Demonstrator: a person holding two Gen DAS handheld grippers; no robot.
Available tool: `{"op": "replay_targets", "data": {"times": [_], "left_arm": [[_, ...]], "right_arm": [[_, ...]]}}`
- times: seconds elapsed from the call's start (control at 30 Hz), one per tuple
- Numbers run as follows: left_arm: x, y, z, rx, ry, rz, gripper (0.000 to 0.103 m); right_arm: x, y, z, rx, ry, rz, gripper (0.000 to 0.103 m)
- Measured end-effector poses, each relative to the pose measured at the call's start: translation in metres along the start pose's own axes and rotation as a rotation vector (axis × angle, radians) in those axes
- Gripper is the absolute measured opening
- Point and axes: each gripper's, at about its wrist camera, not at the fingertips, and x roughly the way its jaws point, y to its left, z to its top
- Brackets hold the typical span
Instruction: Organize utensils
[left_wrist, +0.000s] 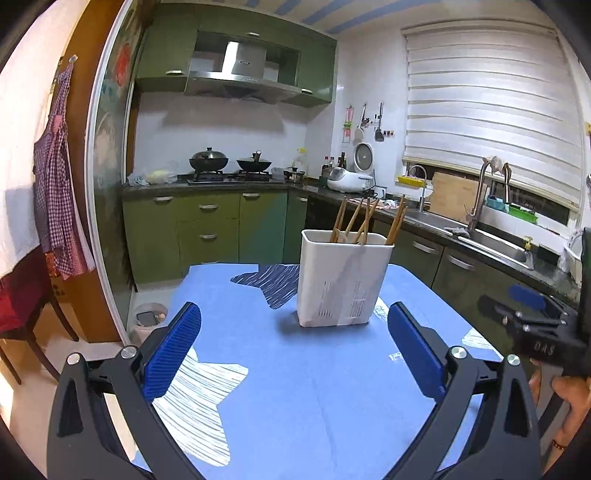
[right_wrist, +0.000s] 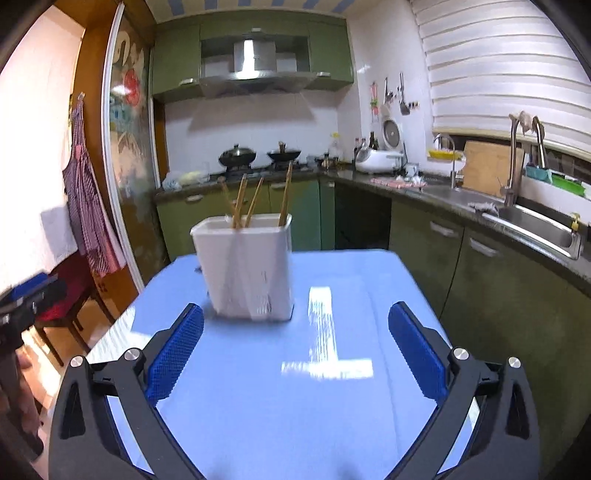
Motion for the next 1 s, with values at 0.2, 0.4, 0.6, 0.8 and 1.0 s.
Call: {"op": "replay_targets", "data": {"times": [0.2, 0.4, 0.6, 0.8, 1.0], "left_arm": [[-0.022, -0.004, -0.001, 0.0, -0.005, -0.01, 0.096], [-0.034, -0.003, -0.004, -0.012, 0.021, -0.015, 0.096], [-0.041, 0.002, -0.006, -0.02, 0.042, -0.012, 0.096], [-0.053, 0.003, -0.006, -0.015, 0.035, -0.001, 0.096], [-0.063, 0.001, -0.005, -0.011, 0.024, 0.003, 0.096]], "right_arm": [[-0.025, 0.009, -0.005, -0.003, -0.002, 0.021, 0.098], [-0.044, 0.016, -0.006, -0.027, 0.006, 0.0, 0.098], [-0.057, 0.021, -0.003, -0.034, 0.003, -0.003, 0.098], [-0.072, 0.023, -0.002, -0.045, -0.003, -0.012, 0.098], [-0.081, 0.023, -0.004, -0.048, -0.006, -0.011, 0.098]]}}
